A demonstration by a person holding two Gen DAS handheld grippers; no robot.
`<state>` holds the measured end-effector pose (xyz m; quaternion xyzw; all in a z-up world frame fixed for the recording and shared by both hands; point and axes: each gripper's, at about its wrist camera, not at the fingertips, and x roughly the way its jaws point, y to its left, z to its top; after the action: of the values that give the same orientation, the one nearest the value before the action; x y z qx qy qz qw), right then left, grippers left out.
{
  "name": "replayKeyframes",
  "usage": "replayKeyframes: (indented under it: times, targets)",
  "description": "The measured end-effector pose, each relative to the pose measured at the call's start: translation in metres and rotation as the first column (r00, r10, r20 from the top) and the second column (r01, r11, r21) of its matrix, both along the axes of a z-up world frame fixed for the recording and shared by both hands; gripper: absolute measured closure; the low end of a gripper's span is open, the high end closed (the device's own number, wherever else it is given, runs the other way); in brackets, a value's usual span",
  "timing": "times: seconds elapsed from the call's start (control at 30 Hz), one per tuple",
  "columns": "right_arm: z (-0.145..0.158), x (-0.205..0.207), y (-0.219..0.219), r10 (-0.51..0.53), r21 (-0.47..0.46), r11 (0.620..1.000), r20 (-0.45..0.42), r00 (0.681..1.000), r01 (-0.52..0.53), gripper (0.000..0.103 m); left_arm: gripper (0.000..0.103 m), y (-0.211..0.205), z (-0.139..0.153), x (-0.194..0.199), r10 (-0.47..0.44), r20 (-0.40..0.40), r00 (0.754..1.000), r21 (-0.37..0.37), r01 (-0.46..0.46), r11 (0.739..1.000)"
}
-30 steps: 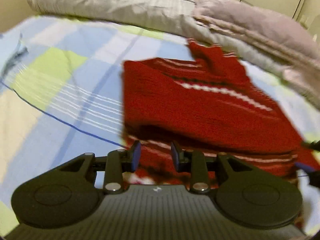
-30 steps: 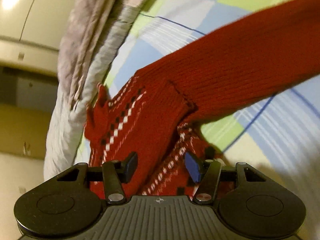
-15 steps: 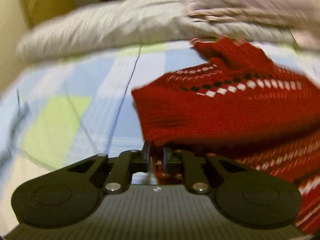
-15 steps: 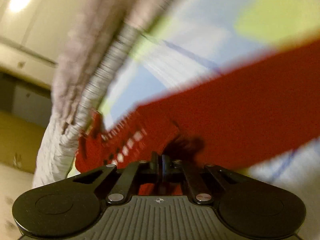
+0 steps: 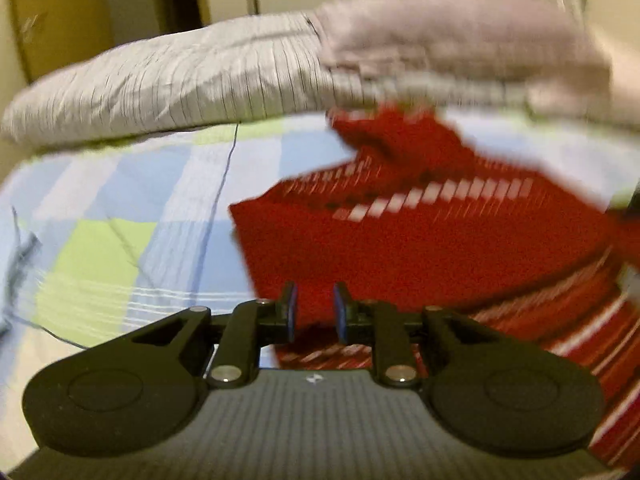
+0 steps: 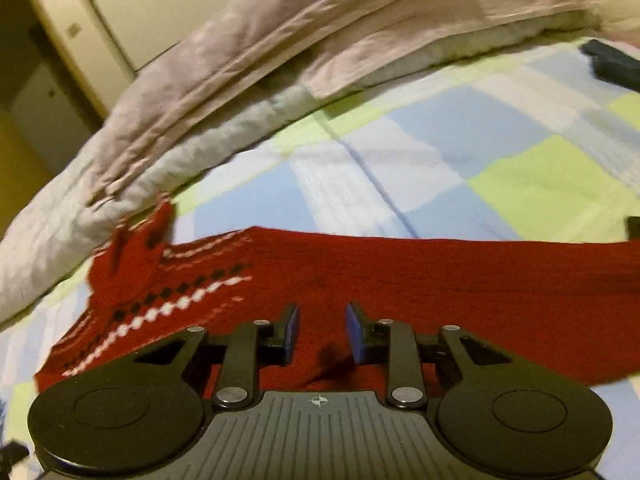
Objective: Fold clothes
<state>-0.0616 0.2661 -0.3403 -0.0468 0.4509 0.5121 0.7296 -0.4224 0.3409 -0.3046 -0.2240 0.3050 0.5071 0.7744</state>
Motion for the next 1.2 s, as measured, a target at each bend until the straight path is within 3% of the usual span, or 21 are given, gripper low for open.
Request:
replayKeyframes:
  times: [0.03, 0.1, 0.17, 0.27, 0.4, 0.5, 0.57, 0.67, 0.77, 0.9, 1.13, 1.17, 1.2]
  targets:
    - [-0.005, 0.001, 0.004, 0.022, -0.005, 1.000, -0.030, 0.999, -0.022, 0.073, 0.085, 0.006, -0.003, 0.002, 0.016, 0.027, 1.000, -0.029, -0.015, 0.999]
    - [-0.021, 0.003, 0.014, 0.052, -0.069, 0.996, -0.058, 0.997, -0.056, 0.073, 0.084, 0.025, -0.027, 0.008, 0.053, 0.009, 0.999, -0.135, -0.051, 0.990]
    - [-0.031, 0.004, 0.015, 0.076, -0.105, 0.991, -0.043, 0.996, -0.081, 0.074, 0.083, 0.041, -0.051, 0.013, 0.100, -0.011, 0.995, -0.222, -0.100, 0.970]
    - [-0.017, 0.009, -0.003, 0.062, -0.076, 0.995, -0.051, 0.997, -0.066, 0.073, 0.087, 0.042, -0.044, 0.016, 0.163, 0.037, 0.986, -0.230, -0.150, 0.962]
    - [-0.005, 0.043, -0.066, -0.090, -0.023, 0.996, -0.154, 0.984, 0.088, 0.073, 0.086, 0.023, -0.020, 0.022, 0.154, 0.113, 0.982, -0.246, -0.123, 0.962]
    - [-0.010, 0.084, -0.133, -0.292, -0.048, 0.956, -0.271, 0.917, 0.290, 0.073, 0.086, 0.007, -0.011, 0.026, 0.147, 0.188, 0.971, -0.288, -0.089, 0.954]
    - [-0.013, 0.110, -0.178, -0.416, -0.068, 0.906, -0.337, 0.845, 0.419, 0.073, 0.084, -0.003, -0.006, 0.028, 0.153, 0.234, 0.960, -0.318, -0.073, 0.945]
    - [-0.015, 0.141, -0.242, -0.570, -0.059, 0.797, -0.400, 0.717, 0.600, 0.073, 0.084, -0.015, -0.004, 0.031, 0.184, 0.291, 0.939, -0.369, -0.068, 0.927]
    - [-0.017, 0.163, -0.289, -0.663, -0.044, 0.682, -0.459, 0.592, 0.730, 0.073, 0.084, -0.023, -0.006, 0.035, 0.212, 0.317, 0.925, -0.406, -0.070, 0.911]
    - [-0.029, 0.184, -0.315, -0.701, -0.043, 0.587, -0.526, 0.482, 0.808, 0.073, 0.084, -0.034, -0.010, 0.041, 0.217, 0.294, 0.931, -0.427, -0.075, 0.901]
    - [-0.050, 0.204, -0.310, -0.698, -0.035, 0.537, -0.580, 0.420, 0.843, 0.074, 0.083, -0.043, -0.012, 0.039, 0.240, 0.309, 0.920, -0.446, -0.083, 0.891]
    - [-0.048, 0.205, -0.308, -0.694, -0.023, 0.541, -0.576, 0.431, 0.841, 0.074, 0.083, -0.043, -0.012, 0.037, 0.244, 0.312, 0.918, -0.447, -0.085, 0.891]
    - [-0.043, 0.206, -0.302, -0.696, -0.008, 0.563, -0.543, 0.469, 0.826, 0.076, 0.083, -0.043, -0.012, 0.036, 0.247, 0.316, 0.916, -0.446, -0.086, 0.891]
